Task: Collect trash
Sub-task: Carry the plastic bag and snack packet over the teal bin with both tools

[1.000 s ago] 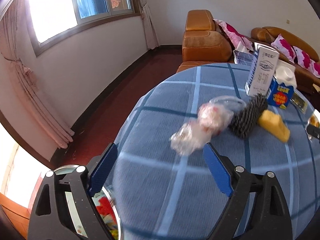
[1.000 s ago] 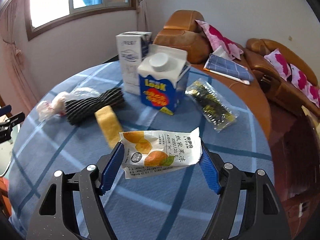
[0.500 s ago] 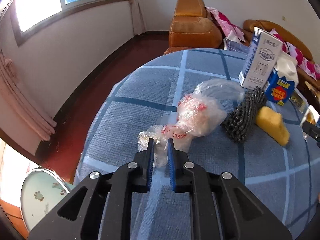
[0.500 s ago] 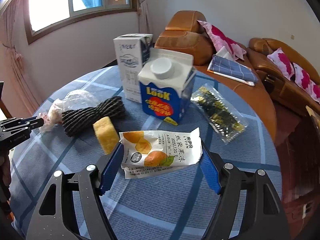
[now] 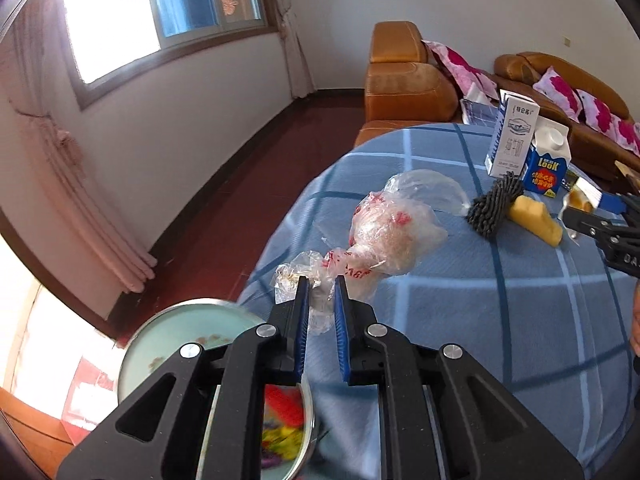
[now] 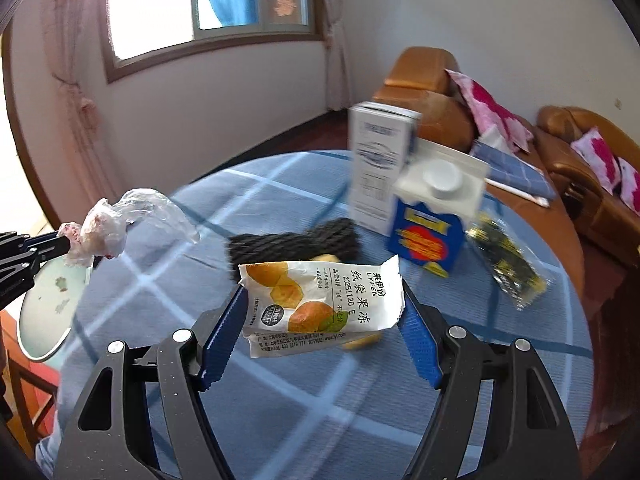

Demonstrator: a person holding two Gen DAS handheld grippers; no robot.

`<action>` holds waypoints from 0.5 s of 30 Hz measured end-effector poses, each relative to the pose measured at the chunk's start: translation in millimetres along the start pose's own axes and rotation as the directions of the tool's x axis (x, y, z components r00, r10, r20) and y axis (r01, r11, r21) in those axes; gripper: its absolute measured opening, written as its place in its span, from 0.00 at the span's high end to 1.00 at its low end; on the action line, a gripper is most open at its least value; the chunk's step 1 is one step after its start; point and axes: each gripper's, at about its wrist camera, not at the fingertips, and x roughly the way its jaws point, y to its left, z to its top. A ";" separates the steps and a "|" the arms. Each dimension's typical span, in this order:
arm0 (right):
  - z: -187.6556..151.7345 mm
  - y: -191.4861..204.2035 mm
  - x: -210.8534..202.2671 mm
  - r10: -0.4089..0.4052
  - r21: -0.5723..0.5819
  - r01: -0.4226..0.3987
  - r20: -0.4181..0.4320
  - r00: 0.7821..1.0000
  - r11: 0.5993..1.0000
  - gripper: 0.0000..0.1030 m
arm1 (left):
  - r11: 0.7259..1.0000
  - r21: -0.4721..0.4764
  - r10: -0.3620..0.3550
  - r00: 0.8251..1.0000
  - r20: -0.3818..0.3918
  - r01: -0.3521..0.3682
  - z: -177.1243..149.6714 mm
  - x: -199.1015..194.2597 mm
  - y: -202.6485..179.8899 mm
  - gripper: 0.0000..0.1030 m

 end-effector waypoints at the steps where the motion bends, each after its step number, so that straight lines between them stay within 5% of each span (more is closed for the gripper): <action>1: 0.7 5.2 -0.4 0.009 -0.007 -0.009 0.003 1.000 1.000 0.30 | 1.000 -0.002 0.007 1.000 0.003 -0.007 -3.8 -4.3 3.4 0.88; 15: 8.3 75.8 -2.5 0.078 -0.138 -0.074 0.021 0.997 0.988 0.30 | 0.994 -0.067 0.083 0.997 0.001 -0.083 -50.0 -46.4 56.1 0.88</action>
